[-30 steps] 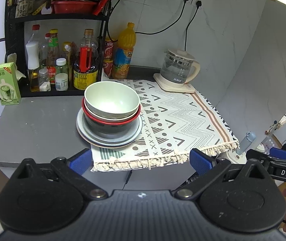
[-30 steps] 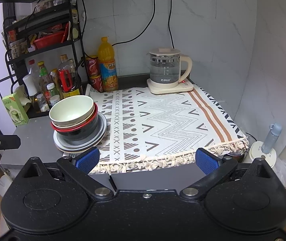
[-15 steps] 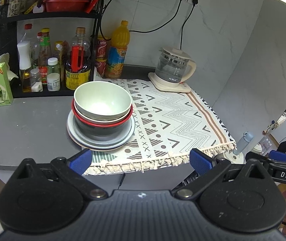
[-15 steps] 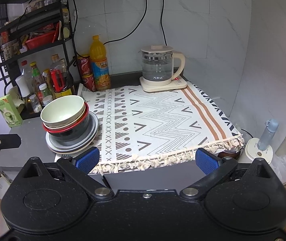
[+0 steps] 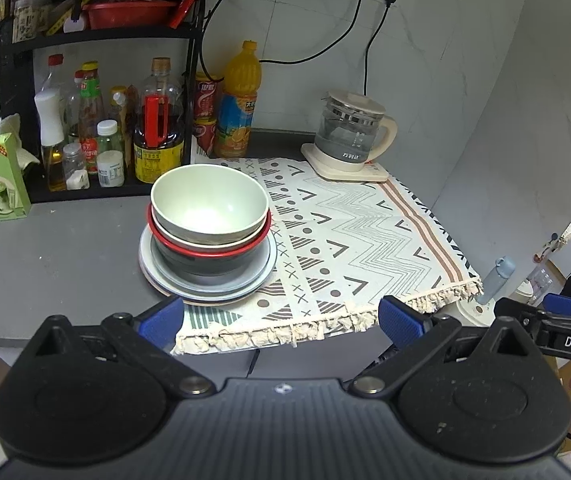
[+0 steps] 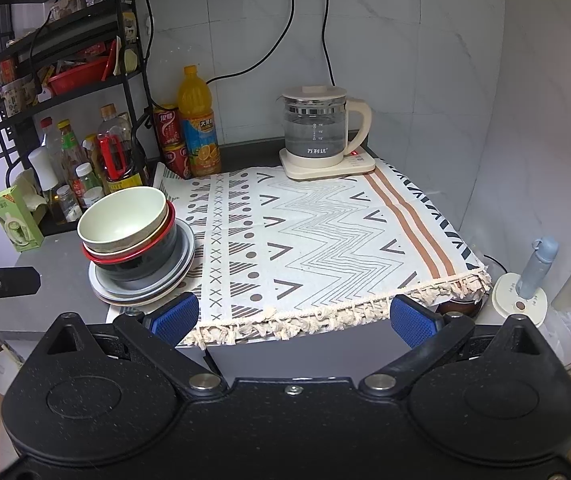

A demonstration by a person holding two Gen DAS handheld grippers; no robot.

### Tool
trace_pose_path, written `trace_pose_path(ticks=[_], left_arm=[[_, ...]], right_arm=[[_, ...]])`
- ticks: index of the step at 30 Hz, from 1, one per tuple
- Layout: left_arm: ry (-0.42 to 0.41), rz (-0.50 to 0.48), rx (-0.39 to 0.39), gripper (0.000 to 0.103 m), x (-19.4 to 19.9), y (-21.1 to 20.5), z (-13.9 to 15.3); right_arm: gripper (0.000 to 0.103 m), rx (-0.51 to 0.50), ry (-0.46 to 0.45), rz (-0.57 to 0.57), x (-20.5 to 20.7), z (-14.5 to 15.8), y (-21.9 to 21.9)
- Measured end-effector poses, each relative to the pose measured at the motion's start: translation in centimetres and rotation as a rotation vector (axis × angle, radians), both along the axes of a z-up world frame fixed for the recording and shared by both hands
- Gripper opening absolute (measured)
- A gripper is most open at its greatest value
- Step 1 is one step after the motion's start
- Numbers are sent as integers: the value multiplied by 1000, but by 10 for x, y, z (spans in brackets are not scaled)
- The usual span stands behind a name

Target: Organize plates and bowls

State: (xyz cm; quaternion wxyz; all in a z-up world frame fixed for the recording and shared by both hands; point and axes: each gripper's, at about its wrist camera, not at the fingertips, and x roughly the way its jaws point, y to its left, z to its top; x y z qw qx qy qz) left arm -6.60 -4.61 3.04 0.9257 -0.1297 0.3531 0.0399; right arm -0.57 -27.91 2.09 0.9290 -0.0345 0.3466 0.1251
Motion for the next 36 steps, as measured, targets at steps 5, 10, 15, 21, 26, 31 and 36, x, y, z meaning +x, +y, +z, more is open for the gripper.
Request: trace_pose_path(ticks=[5, 10, 15, 21, 26, 31, 36], left_arm=[[5, -6, 4, 102, 4, -2, 0], [4, -15, 8, 102, 8, -4, 1], [12, -9, 1, 102, 10, -5, 0], [28, -3, 8, 102, 10, -6, 0], [40, -1, 12, 102, 10, -6, 0], [57, -12, 16, 102, 12, -9, 0], [69, -14, 11, 102, 15, -11, -2]], right_arm=[[103, 1, 9, 4, 3, -2, 0], [103, 3, 13, 8, 5, -2, -1], [103, 6, 13, 9, 6, -2, -1], [103, 21, 23, 16, 7, -3, -2], [103, 30, 37, 6, 8, -5, -5], [103, 35, 44, -1, 7, -7, -7], [103, 44, 57, -8, 7, -10, -12]])
